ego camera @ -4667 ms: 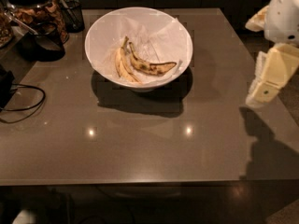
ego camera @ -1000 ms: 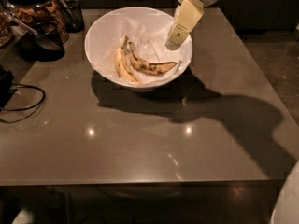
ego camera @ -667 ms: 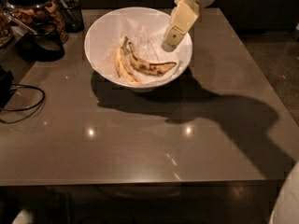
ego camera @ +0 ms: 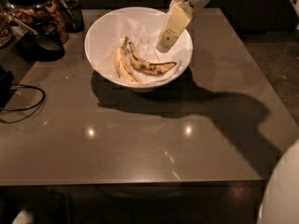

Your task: Pick banana from white bowl

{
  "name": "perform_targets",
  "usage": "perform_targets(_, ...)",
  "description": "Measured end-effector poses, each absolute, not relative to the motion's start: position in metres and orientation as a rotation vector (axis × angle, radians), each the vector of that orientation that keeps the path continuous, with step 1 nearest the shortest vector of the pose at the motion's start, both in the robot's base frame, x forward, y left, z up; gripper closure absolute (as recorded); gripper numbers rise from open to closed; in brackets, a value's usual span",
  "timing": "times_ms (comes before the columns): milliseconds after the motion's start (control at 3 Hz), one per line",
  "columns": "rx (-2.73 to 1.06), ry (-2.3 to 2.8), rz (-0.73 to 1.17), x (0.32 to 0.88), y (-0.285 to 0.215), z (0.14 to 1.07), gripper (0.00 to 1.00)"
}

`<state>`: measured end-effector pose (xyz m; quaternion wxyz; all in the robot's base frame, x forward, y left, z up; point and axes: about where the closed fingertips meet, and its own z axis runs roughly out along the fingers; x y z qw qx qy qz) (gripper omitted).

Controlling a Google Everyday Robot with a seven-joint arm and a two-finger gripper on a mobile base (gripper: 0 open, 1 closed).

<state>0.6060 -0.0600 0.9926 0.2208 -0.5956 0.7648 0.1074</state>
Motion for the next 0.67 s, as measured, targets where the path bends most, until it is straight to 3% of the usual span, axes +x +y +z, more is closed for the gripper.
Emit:
perform_targets(333, -1.640, 2.172, 0.282, 0.616, -0.063, 0.975, 0.18)
perform_targets(667, -1.634, 2.218, 0.284, 0.624, -0.065, 0.958, 0.19)
